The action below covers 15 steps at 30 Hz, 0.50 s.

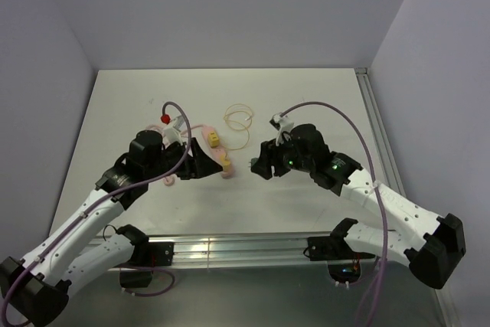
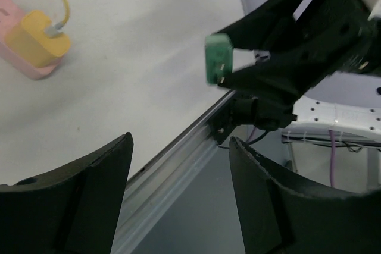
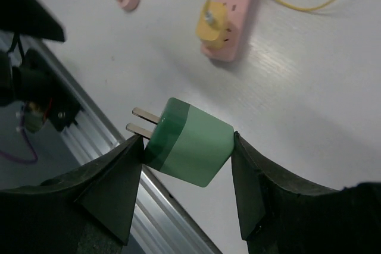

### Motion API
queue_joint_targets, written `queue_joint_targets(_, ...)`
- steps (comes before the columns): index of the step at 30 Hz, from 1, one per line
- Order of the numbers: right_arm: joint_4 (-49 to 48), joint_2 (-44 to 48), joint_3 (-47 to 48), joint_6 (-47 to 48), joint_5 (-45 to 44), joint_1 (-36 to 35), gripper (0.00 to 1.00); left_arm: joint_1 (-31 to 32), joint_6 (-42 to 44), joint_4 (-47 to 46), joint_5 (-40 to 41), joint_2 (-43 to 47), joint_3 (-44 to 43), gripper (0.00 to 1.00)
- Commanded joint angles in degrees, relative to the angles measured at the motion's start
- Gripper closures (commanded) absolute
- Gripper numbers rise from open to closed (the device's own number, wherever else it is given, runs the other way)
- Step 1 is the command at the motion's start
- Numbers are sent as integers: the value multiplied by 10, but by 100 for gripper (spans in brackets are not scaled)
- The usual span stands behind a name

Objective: Insert the plug

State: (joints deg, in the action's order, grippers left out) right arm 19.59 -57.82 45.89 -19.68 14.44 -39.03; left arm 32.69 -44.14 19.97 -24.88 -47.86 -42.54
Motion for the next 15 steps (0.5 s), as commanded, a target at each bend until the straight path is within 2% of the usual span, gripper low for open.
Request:
queue_joint_targets(1, -22, 22, 22, 61, -20, -67, 100, -3, -50, -82, -53, -14, 15, 28)
queue_joint_targets(6, 6, 3, 48, 86, -92, -143, 100, -8, -136, -194, -151, -73, 58, 30)
queue_joint_targets(9, 15, -25, 64, 96, -118, -171, 100, -7, -161, -247, -170, -92, 79, 33)
queue_joint_targets(15, 19, -67, 94, 108, -135, -205, 100, -6, -135, -216, -148, -82, 71, 32)
